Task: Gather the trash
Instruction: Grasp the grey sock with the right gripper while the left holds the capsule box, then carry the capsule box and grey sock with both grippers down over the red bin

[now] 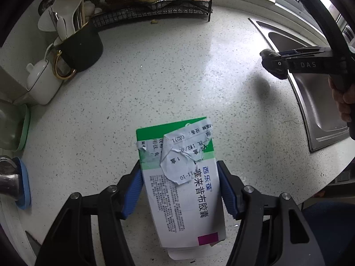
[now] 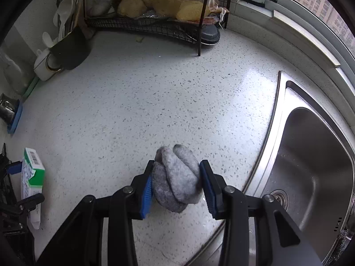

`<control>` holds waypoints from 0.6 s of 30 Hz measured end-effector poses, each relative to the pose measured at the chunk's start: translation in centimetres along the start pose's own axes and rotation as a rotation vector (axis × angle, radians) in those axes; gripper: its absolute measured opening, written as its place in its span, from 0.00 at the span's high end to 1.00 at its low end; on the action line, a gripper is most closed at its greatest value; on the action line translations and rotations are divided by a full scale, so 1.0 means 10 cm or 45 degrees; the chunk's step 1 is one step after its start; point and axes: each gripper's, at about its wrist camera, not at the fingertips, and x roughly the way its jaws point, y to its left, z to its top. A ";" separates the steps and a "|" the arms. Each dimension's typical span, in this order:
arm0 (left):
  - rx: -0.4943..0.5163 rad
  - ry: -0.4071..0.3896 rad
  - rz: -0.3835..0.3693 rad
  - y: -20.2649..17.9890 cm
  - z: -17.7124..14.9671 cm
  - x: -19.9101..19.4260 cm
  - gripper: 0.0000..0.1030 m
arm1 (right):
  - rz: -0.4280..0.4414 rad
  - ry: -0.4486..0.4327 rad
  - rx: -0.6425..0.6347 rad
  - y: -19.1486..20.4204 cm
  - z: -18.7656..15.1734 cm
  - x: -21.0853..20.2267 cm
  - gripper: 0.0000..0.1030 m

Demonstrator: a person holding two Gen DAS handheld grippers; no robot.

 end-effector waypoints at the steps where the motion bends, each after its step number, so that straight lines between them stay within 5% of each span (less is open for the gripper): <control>1: 0.010 -0.005 0.000 -0.10 -0.01 -0.07 0.41 | 0.014 -0.008 -0.008 -0.01 -0.08 -0.08 0.64; 18: 0.035 -0.118 0.021 -1.19 -0.34 -0.63 0.41 | 0.101 -0.104 -0.260 0.17 -1.25 -1.12 0.64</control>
